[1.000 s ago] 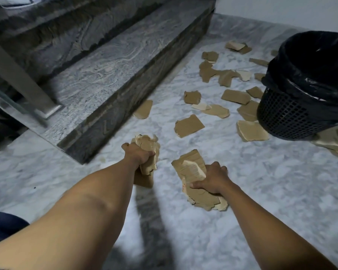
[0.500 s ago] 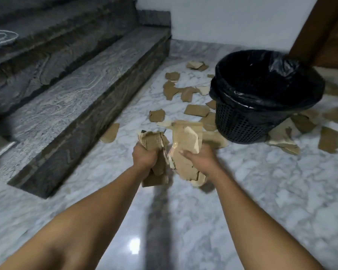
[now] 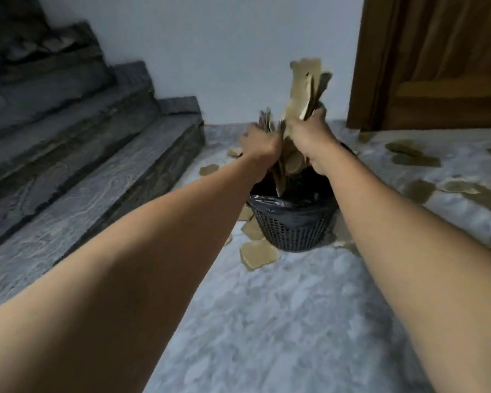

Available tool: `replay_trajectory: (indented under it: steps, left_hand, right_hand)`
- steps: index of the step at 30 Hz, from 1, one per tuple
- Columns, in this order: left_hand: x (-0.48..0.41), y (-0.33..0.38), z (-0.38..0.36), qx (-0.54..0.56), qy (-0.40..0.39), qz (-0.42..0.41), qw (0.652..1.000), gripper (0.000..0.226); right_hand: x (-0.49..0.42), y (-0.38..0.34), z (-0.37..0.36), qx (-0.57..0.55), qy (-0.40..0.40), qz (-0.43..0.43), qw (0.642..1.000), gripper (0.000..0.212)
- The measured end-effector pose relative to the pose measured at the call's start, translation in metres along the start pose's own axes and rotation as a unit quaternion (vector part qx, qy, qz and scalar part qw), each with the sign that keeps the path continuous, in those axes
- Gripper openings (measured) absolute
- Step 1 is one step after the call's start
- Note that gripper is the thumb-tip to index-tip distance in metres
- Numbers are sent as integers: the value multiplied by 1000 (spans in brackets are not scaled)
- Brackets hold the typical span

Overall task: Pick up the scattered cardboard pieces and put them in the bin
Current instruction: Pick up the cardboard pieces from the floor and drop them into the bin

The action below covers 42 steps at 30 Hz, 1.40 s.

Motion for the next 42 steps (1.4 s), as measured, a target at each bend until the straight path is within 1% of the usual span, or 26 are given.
replay_trajectory:
  steps: [1, 2, 3, 5, 6, 9, 11, 13, 15, 16, 18, 19, 22, 24, 26, 27, 29, 31, 32, 34, 36, 37, 39, 40, 41, 42]
  left_hand:
    - [2, 0, -8, -36, -34, 13, 999, 42]
    - [4, 1, -11, -62, -56, 17, 996, 28]
    - [4, 1, -10, -81, -60, 21, 995, 24]
    - [4, 7, 2, -103, -53, 28, 993, 16]
    - [5, 13, 11, -109, -51, 27, 992, 19]
    - [3, 31, 34, -152, -60, 5, 987, 48]
    - [-4, 32, 42, -186, -61, -18, 981, 58]
    - [-14, 22, 44, -204, -73, -23, 976, 64]
    - [-29, 2, 52, -214, -93, -26, 972, 76]
    - [-36, -10, 56, -217, -104, -33, 970, 83]
    - [-50, -35, 66, -234, -115, -44, 964, 92]
    - [-58, -50, 71, -246, -115, -47, 961, 93]
    - [-82, -99, 75, -286, -133, -46, 948, 84]
    - [-91, -128, 67, -324, -179, -75, 926, 79]
    - [-96, -161, 55, -334, -226, -112, 908, 73]
    - [-98, -180, 48, -335, -248, -123, 901, 70]
    - [-103, -224, 37, -331, -293, -100, 891, 68]
    - [-108, -263, 34, -334, -321, -97, 881, 54]
    - [-110, -280, 33, -333, -331, -105, 877, 47]
    - [-105, -303, 36, -331, -355, -119, 866, 36]
    - [-99, -321, 34, -345, -396, -128, 841, 32]
    - [-96, -332, 31, -362, -427, -126, 819, 33]
    - [-91, -353, 29, -409, -482, -104, 768, 38]
    - [-90, -361, 31, -421, -493, -102, 755, 43]
    - [-91, -367, 35, -426, -486, -110, 755, 50]
    - [-92, -373, 43, -433, -462, -126, 763, 62]
  right_hand:
    - [-3, 12, 0, 24, -64, -38, 997, 70]
    - [-2, 22, 5, 48, -105, -66, 991, 67]
    - [-3, 31, 14, 61, -120, -77, 988, 64]
    - [-7, 46, 33, 51, -117, -87, 988, 63]
    - [-7, 52, 40, 42, -116, -92, 988, 62]
    - [-2, 50, 49, 44, -123, -83, 988, 55]
    - [6, 41, 48, 60, -120, -78, 988, 53]
    - [9, 33, 36, 76, -121, -68, 987, 54]
    - [15, 24, 9, 108, -129, -52, 984, 52]
    - [20, 19, -6, 122, -131, -42, 983, 49]
    - [29, 9, -31, 141, -120, -13, 983, 34]
    - [33, 4, -42, 148, -112, -3, 983, 28]
    - [44, -7, -70, 178, -96, 16, 979, 31]
    - [46, -6, -88, 198, -95, 16, 976, 26]
    - [49, 2, -112, 232, -108, 7, 967, 15]
    - [49, 7, -126, 260, -114, 7, 959, 12]
    - [45, 14, -158, 315, -125, 18, 941, 16]
    - [36, 18, -197, 368, -141, 41, 918, 20]
    - [30, 21, -217, 406, -143, 60, 900, 21]
    - [26, 26, -253, 492, -149, 97, 852, 26]
    - [27, 50, -284, 549, -179, 97, 811, 30]
    - [29, 68, -296, 574, -206, 85, 788, 32]
    - [31, 110, -311, 608, -243, 63, 754, 35]
    - [31, 132, -316, 614, -258, 54, 744, 36]
    - [32, 154, -320, 615, -267, 44, 741, 38]
    - [35, 175, -323, 615, -273, 40, 739, 39]
Point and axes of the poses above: each hand's wrist, its own x-axis away from the middle knuckle, its own z-axis out of the back of the hand, y = z × x, the point moved 8 cm from there along -x, towards the middle knuckle, and after that the axes turned 12 degrees about y, right-handed, at the moved point
